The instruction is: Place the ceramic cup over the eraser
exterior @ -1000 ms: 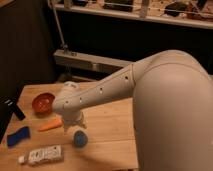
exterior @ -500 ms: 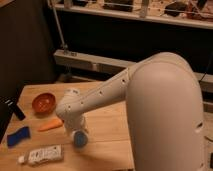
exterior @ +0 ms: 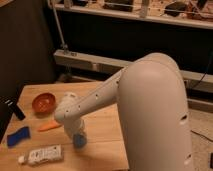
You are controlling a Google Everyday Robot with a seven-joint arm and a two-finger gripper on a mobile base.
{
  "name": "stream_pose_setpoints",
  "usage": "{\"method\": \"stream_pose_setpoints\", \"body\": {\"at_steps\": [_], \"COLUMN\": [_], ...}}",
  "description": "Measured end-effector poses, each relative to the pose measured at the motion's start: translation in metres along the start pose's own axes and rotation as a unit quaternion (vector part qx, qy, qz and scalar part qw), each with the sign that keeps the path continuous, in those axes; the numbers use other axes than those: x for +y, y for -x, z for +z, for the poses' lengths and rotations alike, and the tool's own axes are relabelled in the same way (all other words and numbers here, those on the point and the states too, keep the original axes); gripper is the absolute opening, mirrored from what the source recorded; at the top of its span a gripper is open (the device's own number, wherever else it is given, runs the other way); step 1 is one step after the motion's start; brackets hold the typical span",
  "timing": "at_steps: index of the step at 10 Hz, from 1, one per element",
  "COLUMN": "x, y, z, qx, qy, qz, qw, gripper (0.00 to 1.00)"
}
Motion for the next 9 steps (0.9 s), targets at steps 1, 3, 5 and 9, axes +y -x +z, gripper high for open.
{"method": "stream_pose_setpoints", "body": {"at_steps": [1, 3, 5, 9], "x": [-0.002, -0.005, 0.004, 0.034], "y": [-0.003, -0.009, -0.009, 0.01], "z": [0.001, -0.002, -0.021, -0.095], "qx": [0.002, 0.004, -0.004, -0.046], "qy": [-0.008, -0.023, -0.02, -0.001], "qz": [0.001, 0.003, 0.002, -0.012], "qw": [1.0, 0.9997, 0.9998, 0.9989], "gripper": [0.17, 0.01, 0.0, 0.0]}}
